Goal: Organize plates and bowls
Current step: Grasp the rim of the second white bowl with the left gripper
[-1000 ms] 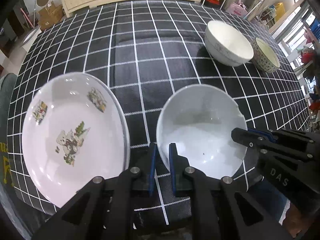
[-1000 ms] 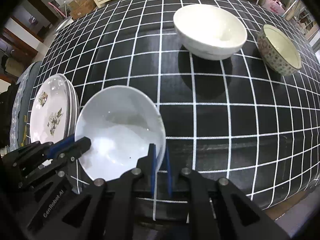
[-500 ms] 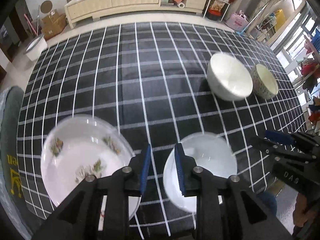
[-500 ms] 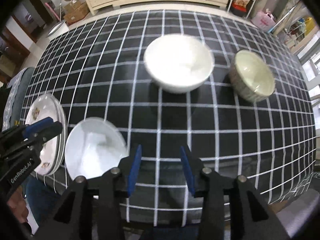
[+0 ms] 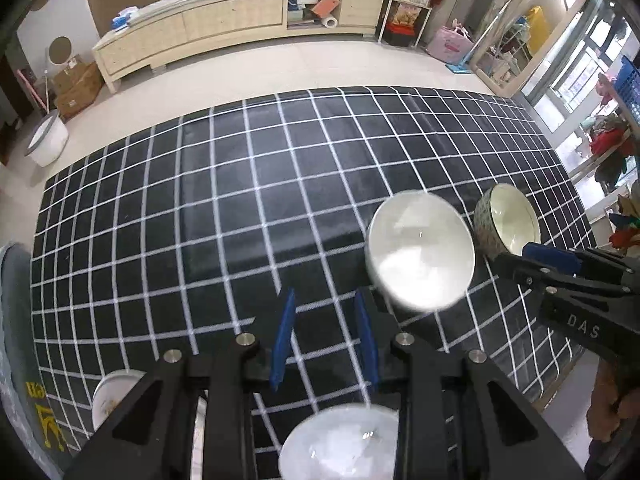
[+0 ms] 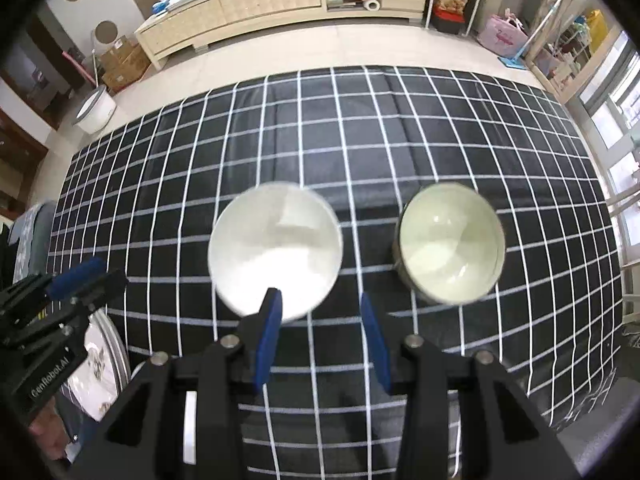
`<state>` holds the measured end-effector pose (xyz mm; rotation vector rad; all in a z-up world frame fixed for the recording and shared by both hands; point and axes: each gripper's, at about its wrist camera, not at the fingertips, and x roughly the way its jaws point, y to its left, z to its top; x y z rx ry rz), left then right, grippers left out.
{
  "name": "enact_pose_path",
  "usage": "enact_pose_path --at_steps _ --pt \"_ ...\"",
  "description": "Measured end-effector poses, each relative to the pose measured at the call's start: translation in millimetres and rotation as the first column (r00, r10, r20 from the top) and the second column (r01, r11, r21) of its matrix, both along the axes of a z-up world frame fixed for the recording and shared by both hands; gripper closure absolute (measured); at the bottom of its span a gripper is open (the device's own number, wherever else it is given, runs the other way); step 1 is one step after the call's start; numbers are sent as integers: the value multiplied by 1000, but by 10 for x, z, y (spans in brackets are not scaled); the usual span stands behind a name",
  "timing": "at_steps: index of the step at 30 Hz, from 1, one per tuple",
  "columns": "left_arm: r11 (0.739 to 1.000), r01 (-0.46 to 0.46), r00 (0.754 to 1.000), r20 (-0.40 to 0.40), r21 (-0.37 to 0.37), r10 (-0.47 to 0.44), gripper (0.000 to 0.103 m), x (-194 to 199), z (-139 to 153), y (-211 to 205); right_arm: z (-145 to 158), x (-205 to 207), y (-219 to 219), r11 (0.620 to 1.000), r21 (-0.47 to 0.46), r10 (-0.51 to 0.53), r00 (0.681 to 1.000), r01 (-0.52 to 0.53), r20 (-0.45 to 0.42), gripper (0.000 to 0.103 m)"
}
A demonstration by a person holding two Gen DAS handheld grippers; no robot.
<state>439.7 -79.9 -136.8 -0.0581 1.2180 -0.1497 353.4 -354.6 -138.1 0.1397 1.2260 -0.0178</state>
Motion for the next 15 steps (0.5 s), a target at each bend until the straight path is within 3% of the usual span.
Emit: enact_pose_path --at_steps 7,12,15 --pt "1000 26 996 -88 2 -26 75 398 -387 -258 -213 293 -198 999 28 -35 998 36 -47 58" --pt "999 37 991 -128 -28 -40 75 452 -607 -338 -412 426 -199 998 38 -41 995 45 -87 58" --pt "999 44 990 -136 -9 -45 75 493 -718 -390 -524 460 -182 998 23 -54 994 57 -93 58"
